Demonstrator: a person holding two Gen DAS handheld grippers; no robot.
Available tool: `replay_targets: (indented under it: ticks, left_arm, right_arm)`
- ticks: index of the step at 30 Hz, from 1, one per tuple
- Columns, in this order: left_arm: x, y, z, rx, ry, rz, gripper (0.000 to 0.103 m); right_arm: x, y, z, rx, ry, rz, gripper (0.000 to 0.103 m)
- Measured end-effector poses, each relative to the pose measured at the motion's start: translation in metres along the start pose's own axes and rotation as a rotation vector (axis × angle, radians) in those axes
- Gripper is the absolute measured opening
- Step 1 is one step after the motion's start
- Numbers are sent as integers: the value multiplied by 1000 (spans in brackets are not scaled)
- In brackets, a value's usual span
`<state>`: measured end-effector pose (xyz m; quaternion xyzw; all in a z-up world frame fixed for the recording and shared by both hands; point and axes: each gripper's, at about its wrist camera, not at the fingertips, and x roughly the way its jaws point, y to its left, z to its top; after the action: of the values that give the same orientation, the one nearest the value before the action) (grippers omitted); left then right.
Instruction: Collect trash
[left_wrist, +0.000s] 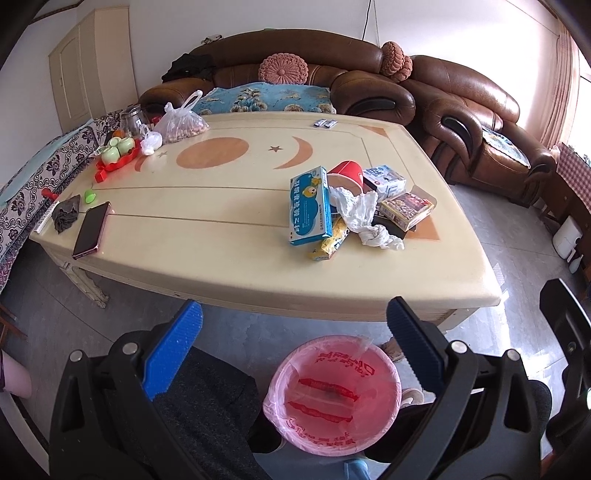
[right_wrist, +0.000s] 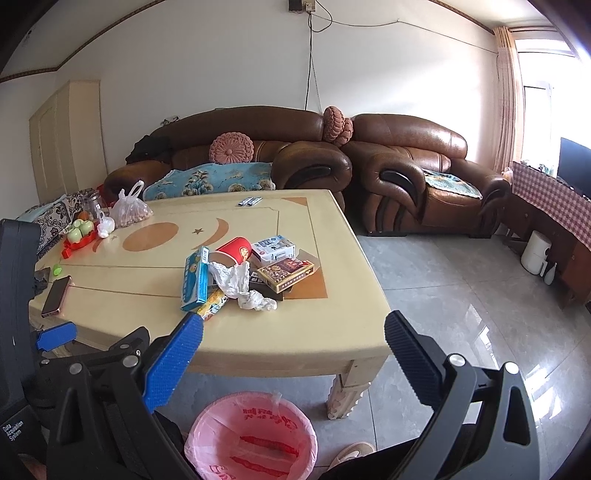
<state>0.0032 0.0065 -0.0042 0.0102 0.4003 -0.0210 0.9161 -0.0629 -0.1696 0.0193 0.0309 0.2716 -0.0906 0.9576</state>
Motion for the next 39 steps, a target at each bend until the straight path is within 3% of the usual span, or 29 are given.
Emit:
replay_targets:
  ticks: [39]
  left_arm:
    - [6,11,13,2,33,12,98]
  right_arm:
    - [6,-2,1,-4,-11,22,97]
